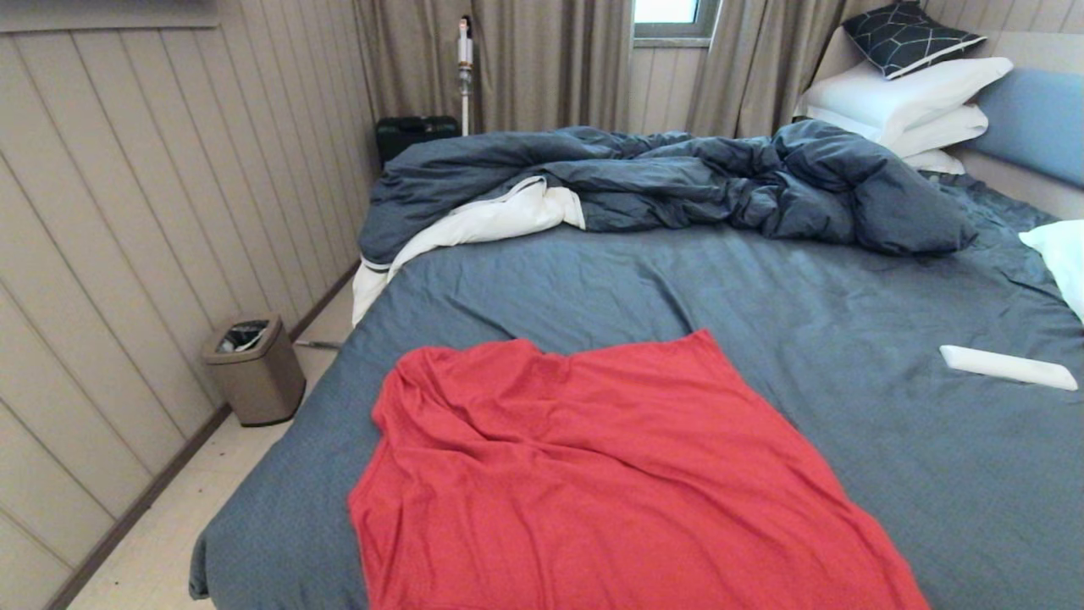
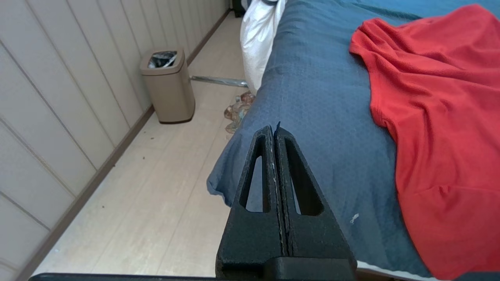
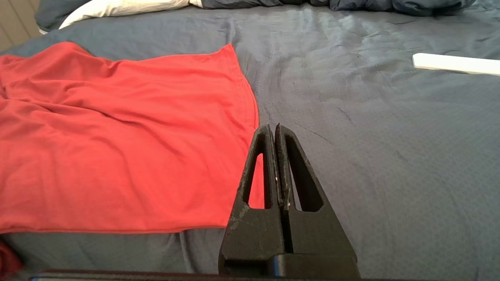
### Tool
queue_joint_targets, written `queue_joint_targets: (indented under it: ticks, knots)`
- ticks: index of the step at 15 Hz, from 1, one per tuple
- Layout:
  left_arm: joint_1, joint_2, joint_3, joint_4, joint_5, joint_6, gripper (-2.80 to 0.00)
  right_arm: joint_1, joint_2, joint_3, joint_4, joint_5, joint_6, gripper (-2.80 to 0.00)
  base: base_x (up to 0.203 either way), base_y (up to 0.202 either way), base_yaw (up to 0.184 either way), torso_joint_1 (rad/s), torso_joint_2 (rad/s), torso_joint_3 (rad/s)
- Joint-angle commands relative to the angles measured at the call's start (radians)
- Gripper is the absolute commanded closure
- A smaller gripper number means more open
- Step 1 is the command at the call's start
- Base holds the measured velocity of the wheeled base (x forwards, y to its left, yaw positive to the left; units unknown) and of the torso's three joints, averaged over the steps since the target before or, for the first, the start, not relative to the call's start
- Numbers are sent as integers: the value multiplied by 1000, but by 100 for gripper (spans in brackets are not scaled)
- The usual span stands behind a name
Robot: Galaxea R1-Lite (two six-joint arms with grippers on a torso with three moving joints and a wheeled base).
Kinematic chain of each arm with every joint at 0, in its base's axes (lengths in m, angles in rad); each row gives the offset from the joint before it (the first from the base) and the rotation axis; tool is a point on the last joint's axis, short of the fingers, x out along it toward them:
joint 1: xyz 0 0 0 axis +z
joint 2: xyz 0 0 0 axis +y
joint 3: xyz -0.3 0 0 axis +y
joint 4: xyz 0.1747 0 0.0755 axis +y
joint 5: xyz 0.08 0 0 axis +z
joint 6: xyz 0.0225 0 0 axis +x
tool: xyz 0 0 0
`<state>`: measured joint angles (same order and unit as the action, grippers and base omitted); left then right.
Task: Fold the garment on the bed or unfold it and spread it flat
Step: Fold the red T-shirt
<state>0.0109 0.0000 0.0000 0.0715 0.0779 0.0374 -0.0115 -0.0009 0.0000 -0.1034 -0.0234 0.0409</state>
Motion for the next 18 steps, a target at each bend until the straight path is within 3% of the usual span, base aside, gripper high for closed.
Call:
queue_joint_targets:
  ticks: [1, 6, 9, 11, 14, 18]
  knots:
    - [0, 0, 0, -2, 3, -10, 0, -1, 1, 0, -2, 2, -1, 0, 0, 0, 0, 0, 0, 0]
    - [1, 0, 0, -4, 4, -19, 0, -1, 1, 0, 15, 6, -16, 0, 0, 0, 0, 0, 0, 0]
    - [0, 0, 0, 38, -15, -25, 0, 7, 1, 0, 163, 41, -28, 0, 0, 0, 0, 0, 0, 0]
    - [-2, 18, 0, 29, -22, -34, 0, 21, 66, 0, 112, 44, -20, 0, 0, 0, 0, 0, 0, 0]
    - [-1, 264, -57, 28, -35, -85, 0, 36, 370, -37, 9, 44, 10, 0, 0, 0, 0, 0, 0, 0]
    - [-1, 723, -327, 93, -60, -149, 0, 41, 746, -333, -35, 44, 76, 0, 0, 0, 0, 0, 0, 0]
